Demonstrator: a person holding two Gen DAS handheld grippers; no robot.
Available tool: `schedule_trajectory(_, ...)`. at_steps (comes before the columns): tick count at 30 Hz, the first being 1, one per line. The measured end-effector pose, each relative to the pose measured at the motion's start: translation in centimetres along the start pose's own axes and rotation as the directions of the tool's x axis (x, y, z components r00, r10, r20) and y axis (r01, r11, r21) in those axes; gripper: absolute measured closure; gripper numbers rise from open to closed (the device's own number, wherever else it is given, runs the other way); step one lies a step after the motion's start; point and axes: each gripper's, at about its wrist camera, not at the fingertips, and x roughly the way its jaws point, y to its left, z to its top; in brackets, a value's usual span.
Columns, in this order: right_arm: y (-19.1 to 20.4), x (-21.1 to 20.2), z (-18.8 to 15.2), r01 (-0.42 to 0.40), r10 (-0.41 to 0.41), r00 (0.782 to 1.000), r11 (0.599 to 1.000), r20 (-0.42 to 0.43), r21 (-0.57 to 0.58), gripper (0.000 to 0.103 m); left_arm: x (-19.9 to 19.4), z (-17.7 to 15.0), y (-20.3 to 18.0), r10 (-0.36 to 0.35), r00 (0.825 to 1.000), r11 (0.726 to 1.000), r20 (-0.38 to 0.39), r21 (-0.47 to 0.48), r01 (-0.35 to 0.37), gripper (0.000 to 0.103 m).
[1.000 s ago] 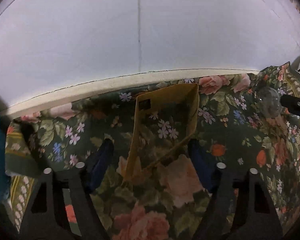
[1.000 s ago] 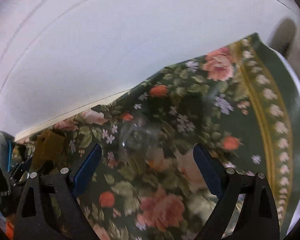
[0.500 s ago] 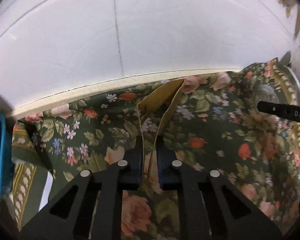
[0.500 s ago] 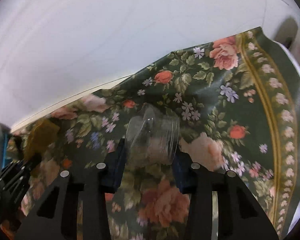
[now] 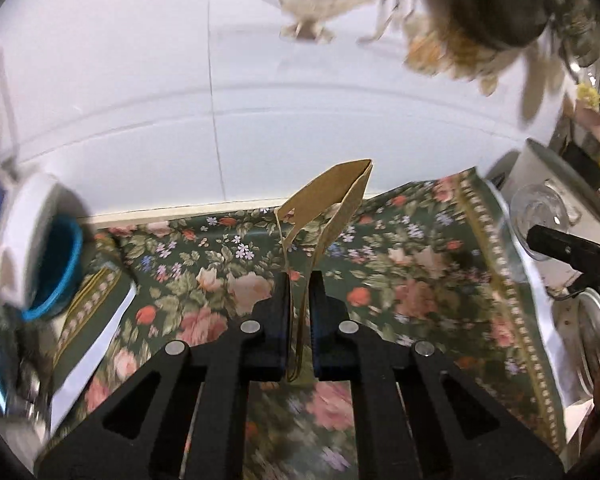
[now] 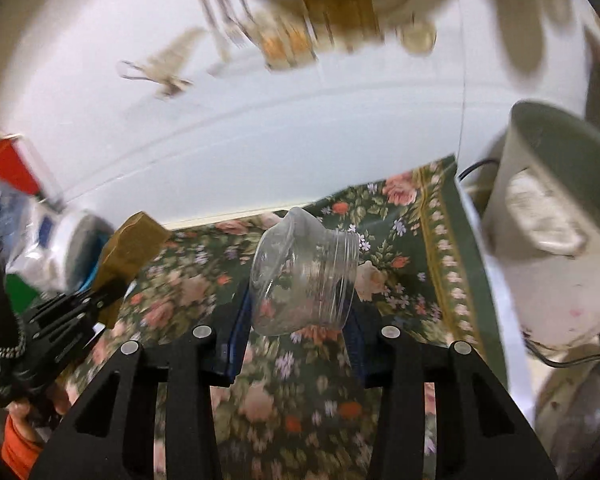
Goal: Collect trash
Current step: 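Lift the cardboard and plastic cup and carry them toward the floor bin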
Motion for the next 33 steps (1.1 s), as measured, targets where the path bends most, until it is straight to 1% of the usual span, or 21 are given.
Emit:
schedule_trajectory(4,0.0,-5.0,-1.8,-0.048,0.05,0.999,0.997,0.021,-0.061,0.065,-4.6,-2.3,-2.5,0.032,0.999,0.999,0.026,-0.043,-0.031,0.096)
schedule_trajectory(5,0.3,-5.3,-2.1,-0.06,0.062,0.998,0.996,0.021,-0.07,0.065,-5.9,-3.0,-3.1,0.041,0.999,0.998,0.033,-0.054,-0.039,0.096)
schedule_trajectory(7,0.3,-7.7,-3.2,-0.086,0.089,0.996,0.992,0.021,-0.091,0.065,-8.1,-4.1,-4.0,0.054,0.997,0.996,0.046,-0.067,-0.051,0.096)
schedule_trajectory(9,0.6,-9.1,-3.9,-0.096,0.099,0.995,0.989,0.022,-0.111,0.065,-10.8,-5.4,-5.0,0.062,0.996,0.995,0.06,-0.079,-0.057,0.096)
schedule_trajectory(15,2.3,-13.2,-6.7,-0.121,0.126,0.992,0.982,0.026,-0.149,0.065,-16.3,-8.5,-6.3,0.084,0.992,0.993,0.091,-0.086,-0.076,0.096)
schedule_trajectory(21,4.5,-16.2,-9.9,-0.117,0.124,0.991,0.982,0.04,-0.148,0.065,-20.7,-12.1,-5.9,0.076,0.992,0.995,0.099,-0.071,-0.069,0.096)
schedule_trajectory(25,6.6,-18.3,-13.0,-0.092,0.099,0.994,0.988,0.054,-0.121,0.065,-23.1,-14.9,-4.9,0.037,0.995,0.998,0.093,-0.056,-0.031,0.096)
schedule_trajectory(28,8.3,-20.0,-15.9,-0.057,0.064,0.995,0.994,0.073,-0.097,0.065,-25.5,-17.7,-3.8,0.018,0.996,0.999,0.087,-0.033,-0.015,0.096)
schedule_trajectory(33,11.4,-22.2,-20.7,-0.02,0.024,0.995,0.998,0.093,-0.051,0.065,-29.8,-22.8,-1.6,-0.008,0.998,1.0,0.069,-0.019,0.01,0.096)
